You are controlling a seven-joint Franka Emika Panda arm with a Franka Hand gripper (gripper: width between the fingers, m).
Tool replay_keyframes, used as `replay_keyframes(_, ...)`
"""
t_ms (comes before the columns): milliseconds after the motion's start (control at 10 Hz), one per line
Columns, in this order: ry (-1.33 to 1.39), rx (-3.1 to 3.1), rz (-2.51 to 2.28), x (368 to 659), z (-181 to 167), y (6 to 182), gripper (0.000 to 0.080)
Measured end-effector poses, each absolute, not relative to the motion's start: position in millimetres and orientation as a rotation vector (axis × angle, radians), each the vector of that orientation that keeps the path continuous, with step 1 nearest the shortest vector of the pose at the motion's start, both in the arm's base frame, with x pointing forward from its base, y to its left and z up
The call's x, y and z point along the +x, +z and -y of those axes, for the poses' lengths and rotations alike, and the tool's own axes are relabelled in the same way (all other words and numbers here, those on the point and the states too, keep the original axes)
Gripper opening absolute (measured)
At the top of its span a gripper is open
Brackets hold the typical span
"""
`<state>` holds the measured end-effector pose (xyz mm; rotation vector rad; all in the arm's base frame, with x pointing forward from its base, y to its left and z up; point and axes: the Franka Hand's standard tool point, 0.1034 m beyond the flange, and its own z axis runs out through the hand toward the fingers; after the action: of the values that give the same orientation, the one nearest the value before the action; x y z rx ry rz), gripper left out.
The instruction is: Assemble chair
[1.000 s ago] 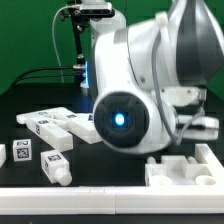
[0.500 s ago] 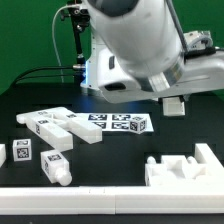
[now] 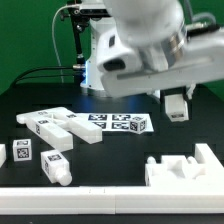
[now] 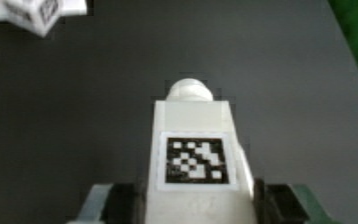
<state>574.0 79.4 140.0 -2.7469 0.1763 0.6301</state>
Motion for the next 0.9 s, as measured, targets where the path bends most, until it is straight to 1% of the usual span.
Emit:
replay_keyframes(100,0.517,-2.785,-0.166,584.5,-84.6,142.8,0.0284)
replay_keyframes(400,0.181,-2.868,-0.222,590.7,-77.9,137.0,0.0284)
replay_keyframes(600,0.089,-2.949,-0.107,606.1,-78.3,134.0,0.0284)
replay_keyframes(700,-0.009,-2.975,-0.064,619.1,-78.0,135.0,0.0284)
replay_keyframes(800,-0.109,-3.007,0.009,624.9,-78.5,133.2,0.0284)
replay_keyframes(900,-0.200,-3.019,0.043,621.3,-82.8,127.4,0.0284)
